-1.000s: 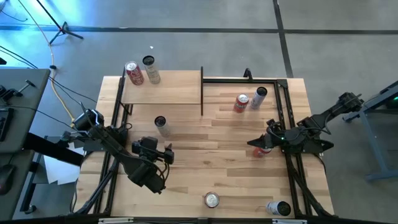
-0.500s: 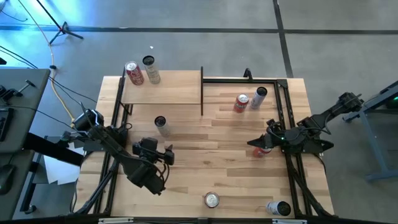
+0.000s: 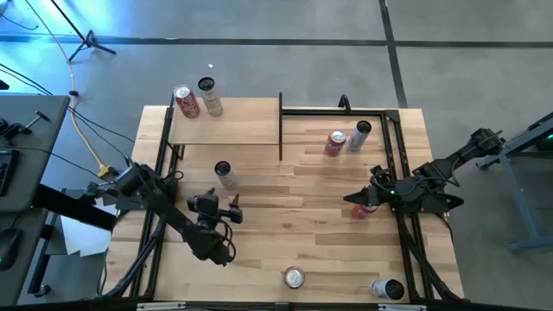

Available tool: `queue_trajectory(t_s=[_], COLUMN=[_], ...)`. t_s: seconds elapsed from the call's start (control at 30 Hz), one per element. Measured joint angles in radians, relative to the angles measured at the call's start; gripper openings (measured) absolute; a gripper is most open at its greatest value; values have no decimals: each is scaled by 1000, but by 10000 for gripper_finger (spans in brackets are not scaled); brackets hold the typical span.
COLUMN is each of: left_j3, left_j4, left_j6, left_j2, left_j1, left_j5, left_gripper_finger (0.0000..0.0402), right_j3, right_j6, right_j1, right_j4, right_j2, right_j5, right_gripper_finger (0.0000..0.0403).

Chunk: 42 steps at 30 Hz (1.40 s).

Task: Place canned beverage on shelf
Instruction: Put the light orange soda can on the shelf aligned with the other light orange soda can

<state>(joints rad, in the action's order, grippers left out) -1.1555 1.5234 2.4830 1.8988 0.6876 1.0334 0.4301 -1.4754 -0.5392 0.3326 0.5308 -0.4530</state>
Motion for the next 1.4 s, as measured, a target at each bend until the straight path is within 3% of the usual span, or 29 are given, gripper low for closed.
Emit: queue_trajectory(t_s=[0.13, 0.4, 1.2, 1.4], left_j3=[23, 23, 116, 179], left_j4=[-1, 23, -13, -89], left_j6=[72, 132, 195, 236], left_j2=[91, 191, 221, 220], left_j1=[0, -29, -125, -125], left_j5=[73, 114, 170, 214], left_gripper_finger=[399, 399, 399, 357], right_j3=[0, 0, 0, 0], right_j6=[0, 0, 0, 0], right_j1=[0, 0, 0, 0], right_j4=[0, 0, 0, 0], right_j2=[0, 0, 0, 0], right_j5=[0, 0, 0, 0], right_gripper_finger=[400, 400, 400, 400])
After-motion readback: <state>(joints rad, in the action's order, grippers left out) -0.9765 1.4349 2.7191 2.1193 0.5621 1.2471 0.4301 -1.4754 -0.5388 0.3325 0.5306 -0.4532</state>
